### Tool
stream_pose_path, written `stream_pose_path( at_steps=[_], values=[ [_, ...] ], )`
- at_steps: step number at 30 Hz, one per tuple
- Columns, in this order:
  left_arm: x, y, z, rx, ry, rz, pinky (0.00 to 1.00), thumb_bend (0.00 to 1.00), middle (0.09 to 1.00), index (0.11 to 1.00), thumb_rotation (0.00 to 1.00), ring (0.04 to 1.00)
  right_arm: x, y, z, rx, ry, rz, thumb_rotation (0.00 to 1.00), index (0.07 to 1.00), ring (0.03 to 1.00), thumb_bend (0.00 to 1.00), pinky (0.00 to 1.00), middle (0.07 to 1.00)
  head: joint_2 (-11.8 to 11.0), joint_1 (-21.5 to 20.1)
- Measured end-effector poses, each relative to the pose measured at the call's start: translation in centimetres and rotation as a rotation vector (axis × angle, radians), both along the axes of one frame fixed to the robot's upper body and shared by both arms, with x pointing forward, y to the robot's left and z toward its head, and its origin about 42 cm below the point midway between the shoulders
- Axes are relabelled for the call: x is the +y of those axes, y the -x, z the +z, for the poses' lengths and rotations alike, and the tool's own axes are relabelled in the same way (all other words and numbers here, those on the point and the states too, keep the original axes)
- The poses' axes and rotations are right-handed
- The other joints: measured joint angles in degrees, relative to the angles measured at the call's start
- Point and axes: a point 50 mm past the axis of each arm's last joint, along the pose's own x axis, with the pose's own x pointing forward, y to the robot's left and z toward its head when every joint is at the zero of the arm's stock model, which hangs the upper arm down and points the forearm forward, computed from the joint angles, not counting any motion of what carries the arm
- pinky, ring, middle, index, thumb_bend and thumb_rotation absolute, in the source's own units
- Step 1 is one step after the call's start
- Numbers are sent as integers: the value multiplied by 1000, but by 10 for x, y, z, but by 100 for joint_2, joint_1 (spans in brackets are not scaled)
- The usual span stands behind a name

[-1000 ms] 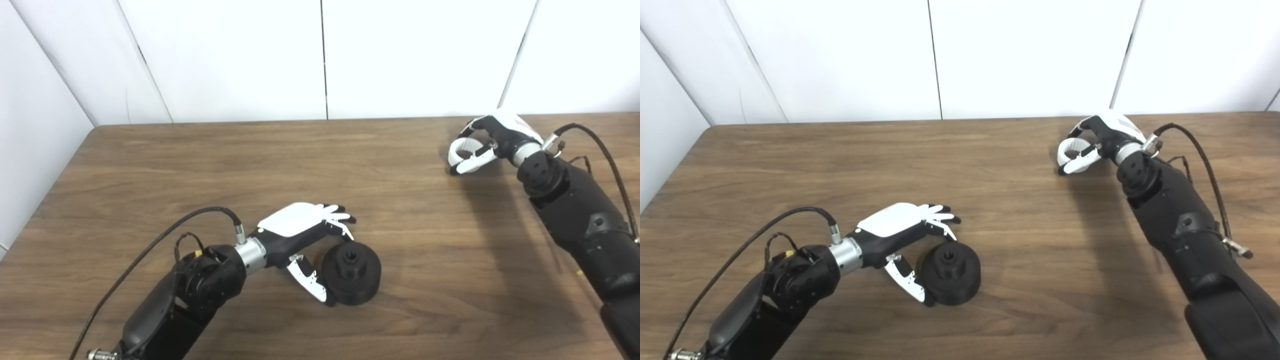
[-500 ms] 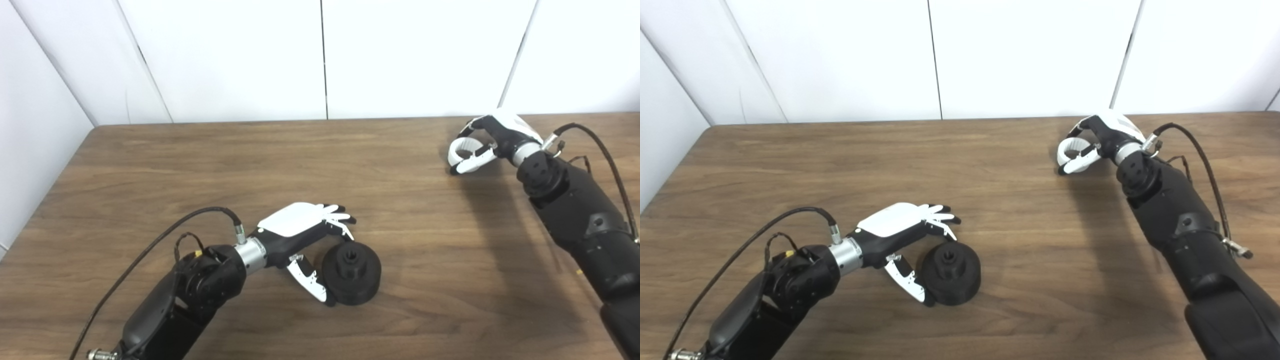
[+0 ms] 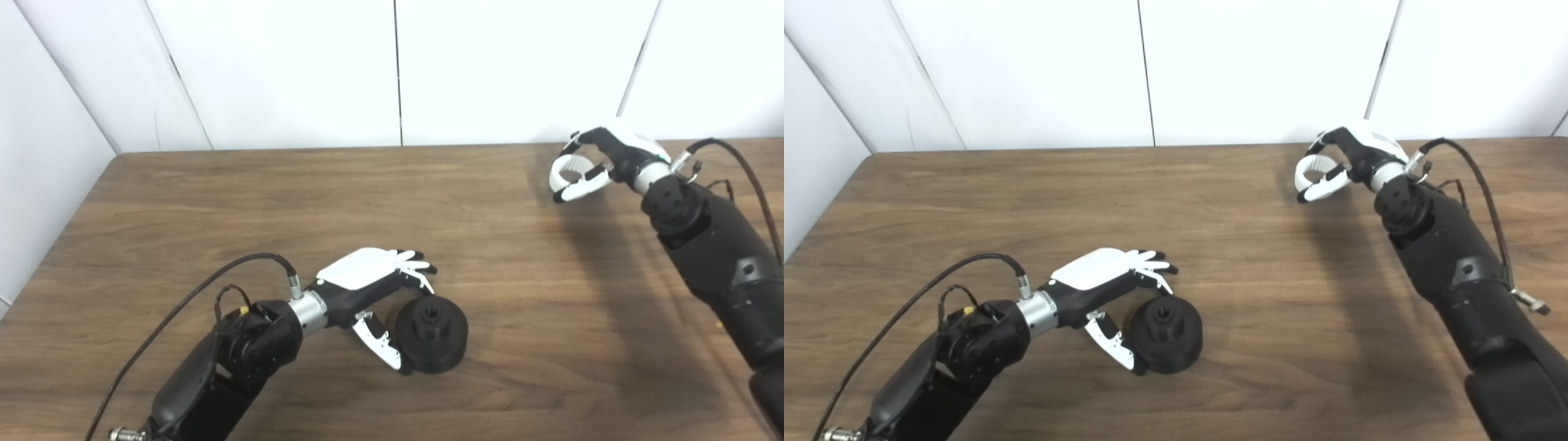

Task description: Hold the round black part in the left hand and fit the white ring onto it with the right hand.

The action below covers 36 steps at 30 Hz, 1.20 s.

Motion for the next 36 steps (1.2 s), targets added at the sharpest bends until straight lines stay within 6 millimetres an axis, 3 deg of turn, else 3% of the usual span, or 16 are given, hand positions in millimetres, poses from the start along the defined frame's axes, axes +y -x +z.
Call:
stream_pose_path(
  at_steps=[18,36],
  values=[
    [-2,0,-1,0,8,3,1000,878,936,630,299,1000,15,16,14,-36,10,100,153,492,977,519,952,881,-26,9],
    [-3,-1,-2,0,12,4,1000,874,939,631,315,1000,49,72,51,-105,19,325,153,492,978,521,925,874,-18,17]
  ],
)
